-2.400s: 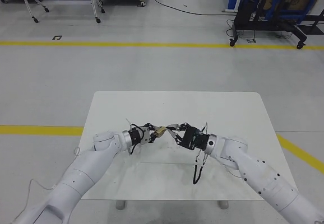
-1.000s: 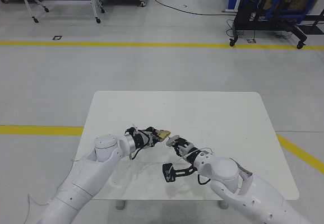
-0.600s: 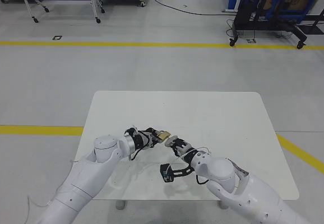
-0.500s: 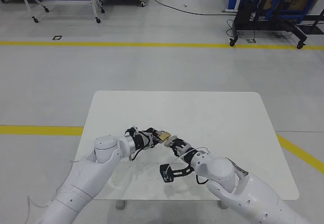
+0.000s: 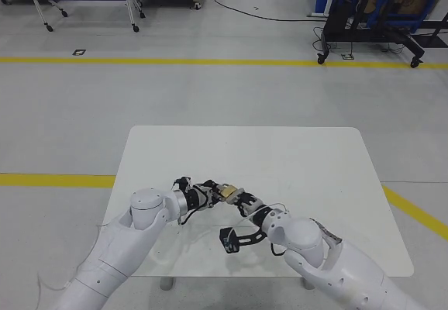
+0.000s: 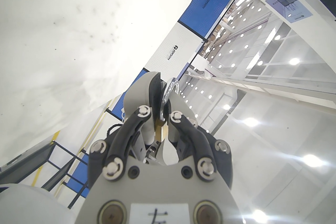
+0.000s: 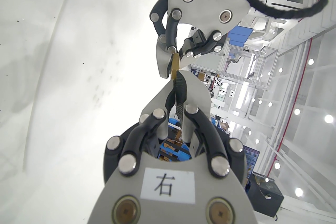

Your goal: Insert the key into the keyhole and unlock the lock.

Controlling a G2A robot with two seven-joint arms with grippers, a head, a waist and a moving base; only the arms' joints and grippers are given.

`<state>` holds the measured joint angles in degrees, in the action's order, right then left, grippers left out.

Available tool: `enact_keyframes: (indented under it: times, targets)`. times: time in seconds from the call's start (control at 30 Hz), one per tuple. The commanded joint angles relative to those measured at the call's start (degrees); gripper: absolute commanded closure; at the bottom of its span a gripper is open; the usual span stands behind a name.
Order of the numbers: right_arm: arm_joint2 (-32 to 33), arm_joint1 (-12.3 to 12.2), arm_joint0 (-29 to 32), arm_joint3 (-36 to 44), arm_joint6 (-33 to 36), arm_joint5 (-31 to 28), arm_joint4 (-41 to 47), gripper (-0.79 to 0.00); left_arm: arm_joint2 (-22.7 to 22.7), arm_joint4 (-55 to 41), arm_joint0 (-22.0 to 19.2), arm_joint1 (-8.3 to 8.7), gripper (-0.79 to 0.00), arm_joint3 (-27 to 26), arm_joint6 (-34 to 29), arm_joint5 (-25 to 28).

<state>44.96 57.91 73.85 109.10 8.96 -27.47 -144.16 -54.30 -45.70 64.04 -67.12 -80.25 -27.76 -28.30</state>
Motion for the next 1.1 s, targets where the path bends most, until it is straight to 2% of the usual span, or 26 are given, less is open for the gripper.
enact_keyframes:
  times: [0.0,0.07,0.17,0.27,0.33,0.4,0.43,0.6,0.73,1.07]
  targets:
    - [0.79,-0.04,0.61,0.10,-0.36,0.86,0.61,-0.785,-0.27,-0.44,0.04,-0.07,0.000,0.17,-0.05,0.30]
    - [1.79,-0.15,1.33,0.28,-0.93,1.86,1.11,-0.785,-0.53,-1.06,0.05,-0.18,0.000,0.46,-0.13,0.81]
    - [3.52,-0.44,2.81,0.84,-2.28,3.56,1.87,-0.736,-0.76,-1.78,-0.03,-0.41,0.000,1.06,-0.17,2.17]
    - [5.59,-0.87,4.67,1.62,-4.11,5.29,2.57,-0.748,-0.86,-2.08,-0.27,-0.67,0.000,1.84,-0.31,4.16]
    - [7.14,-1.16,6.01,2.03,-5.33,6.56,3.34,-0.680,-0.81,-1.44,-0.44,-0.84,0.000,2.31,-0.08,6.32]
    - [8.72,-1.40,7.25,2.15,-6.32,7.81,4.41,-0.529,-0.64,-0.91,-0.52,-1.02,0.000,2.71,-0.43,8.46]
    - [9.45,-1.48,7.79,2.11,-6.65,8.36,5.04,-0.391,-0.56,-0.51,-0.59,-1.10,0.000,2.85,-0.63,9.49]
    - [10.95,-1.59,9.07,1.85,-7.61,9.19,5.56,-0.259,-0.13,-0.40,-0.69,-1.47,0.000,3.18,-1.68,10.46]
    - [10.77,-1.37,9.04,1.89,-7.57,9.15,5.14,0.000,-0.04,0.17,-0.65,-1.63,0.000,2.93,-1.58,10.24]
    - [9.83,-0.79,7.87,1.64,-7.21,6.51,3.39,0.000,-0.57,2.55,-0.16,-1.61,0.000,1.72,-1.29,8.52]
